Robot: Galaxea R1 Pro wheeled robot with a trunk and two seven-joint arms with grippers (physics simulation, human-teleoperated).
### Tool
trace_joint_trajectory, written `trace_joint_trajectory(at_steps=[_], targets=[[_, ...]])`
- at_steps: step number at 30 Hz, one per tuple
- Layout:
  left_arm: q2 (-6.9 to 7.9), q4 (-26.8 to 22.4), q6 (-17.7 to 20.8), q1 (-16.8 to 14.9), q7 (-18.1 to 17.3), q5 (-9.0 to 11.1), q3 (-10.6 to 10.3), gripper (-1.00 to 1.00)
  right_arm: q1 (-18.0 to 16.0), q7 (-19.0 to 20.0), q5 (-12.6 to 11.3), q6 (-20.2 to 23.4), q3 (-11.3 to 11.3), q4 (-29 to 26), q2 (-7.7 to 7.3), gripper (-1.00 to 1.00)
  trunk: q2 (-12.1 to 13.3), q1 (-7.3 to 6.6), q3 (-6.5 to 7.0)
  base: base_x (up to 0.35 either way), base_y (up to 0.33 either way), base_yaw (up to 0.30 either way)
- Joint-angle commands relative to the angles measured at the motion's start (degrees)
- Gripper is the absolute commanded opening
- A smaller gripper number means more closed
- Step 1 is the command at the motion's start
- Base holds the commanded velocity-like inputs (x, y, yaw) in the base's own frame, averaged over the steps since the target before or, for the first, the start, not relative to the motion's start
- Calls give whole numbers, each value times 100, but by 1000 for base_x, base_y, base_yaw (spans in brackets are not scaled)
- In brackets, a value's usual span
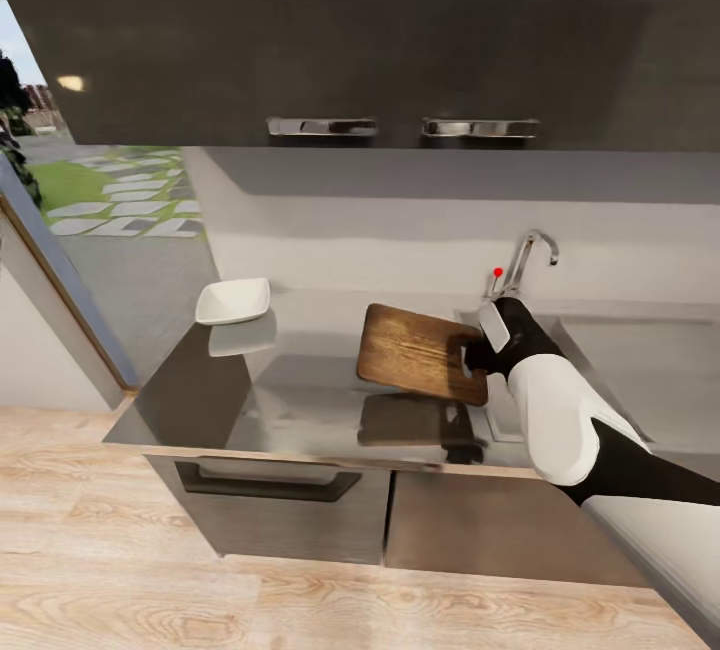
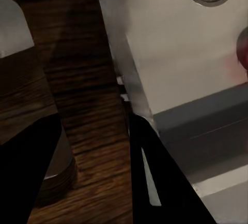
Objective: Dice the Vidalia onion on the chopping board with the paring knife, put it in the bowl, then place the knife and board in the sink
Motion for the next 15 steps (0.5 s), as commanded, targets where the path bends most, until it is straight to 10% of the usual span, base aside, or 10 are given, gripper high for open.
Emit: trace_joint_trajectory(at_steps=[1,15], targets=[[0,-10,-3,2,-2,0,-5,100,-7,3,27,20,-42,-7,9,-100,-11,3,-10,0,222,0],[-3,-12,-3,2,-2,0,-6,100,-7,-37,18,54,-20,2,9,-100,-11,3,-10,0,42,0]])
